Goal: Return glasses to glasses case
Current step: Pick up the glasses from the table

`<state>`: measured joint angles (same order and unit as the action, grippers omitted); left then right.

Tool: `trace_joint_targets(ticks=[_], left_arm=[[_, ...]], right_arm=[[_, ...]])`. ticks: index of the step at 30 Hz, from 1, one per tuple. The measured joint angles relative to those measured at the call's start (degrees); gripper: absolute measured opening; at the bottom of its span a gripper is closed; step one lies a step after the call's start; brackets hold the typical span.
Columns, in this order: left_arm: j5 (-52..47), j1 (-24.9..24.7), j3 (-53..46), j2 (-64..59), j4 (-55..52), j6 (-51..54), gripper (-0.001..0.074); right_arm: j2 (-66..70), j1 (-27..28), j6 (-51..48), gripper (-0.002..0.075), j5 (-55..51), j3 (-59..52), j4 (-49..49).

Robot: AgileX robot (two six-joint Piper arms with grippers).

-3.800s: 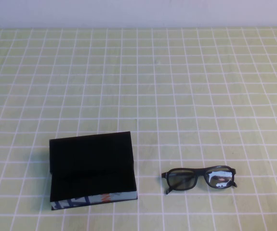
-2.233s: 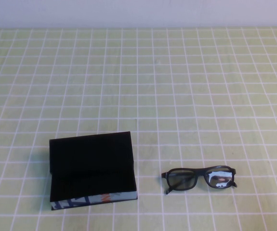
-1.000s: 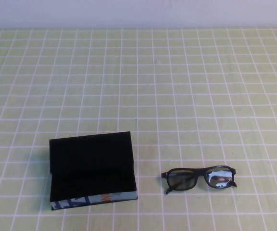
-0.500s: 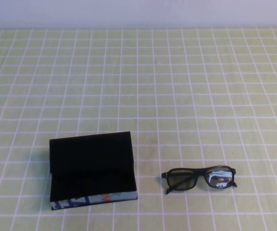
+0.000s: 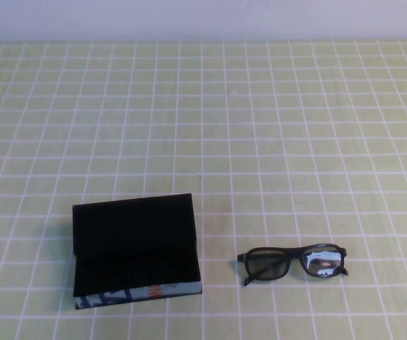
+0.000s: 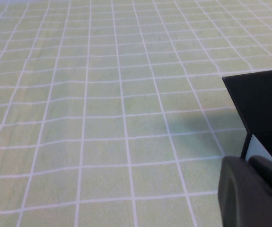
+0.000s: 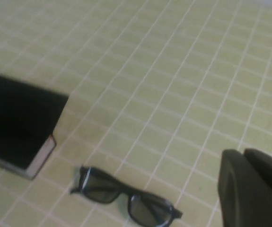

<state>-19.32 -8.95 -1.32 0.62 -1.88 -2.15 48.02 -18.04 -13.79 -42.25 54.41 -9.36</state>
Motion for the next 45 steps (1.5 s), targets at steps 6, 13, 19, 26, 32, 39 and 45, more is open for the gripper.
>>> trace_joint_targets(ticks=[6, 13, 19, 26, 32, 39, 45], left_arm=[[0.00, 0.00, 0.00, 0.00, -0.05, 0.00, -0.0003], [0.00, 0.00, 0.00, 0.00, -0.15, 0.00, -0.0003], [0.00, 0.00, 0.00, 0.00, -0.15, 0.00, -0.0003], [0.00, 0.00, 0.00, 0.00, -0.15, 0.00, -0.0003], [0.00, 0.00, 0.00, 0.00, -0.15, 0.24, -0.0003], [0.00, 0.00, 0.00, 0.00, -0.15, 0.37, -0.0003], [0.00, 0.00, 0.00, 0.00, -0.15, 0.42, -0.0003]], right_arm=[[14.00, -5.63, -8.54, -0.0018, -12.58, 7.72, 2.54], [26.02, -9.35, -24.03, -0.0018, -20.95, 9.59, 2.42], [31.31, -12.81, -35.29, -0.0001, -19.94, 9.64, 1.18], [36.59, -14.06, -40.85, 0.0230, -13.65, 9.73, -1.13], [41.54, -14.06, -43.18, 0.0404, -10.50, 9.73, -1.72], [46.77, -14.06, -43.46, 0.0422, -5.86, 9.73, 2.07], [50.29, -14.06, -43.55, 0.0423, -3.98, 9.73, 3.36]])
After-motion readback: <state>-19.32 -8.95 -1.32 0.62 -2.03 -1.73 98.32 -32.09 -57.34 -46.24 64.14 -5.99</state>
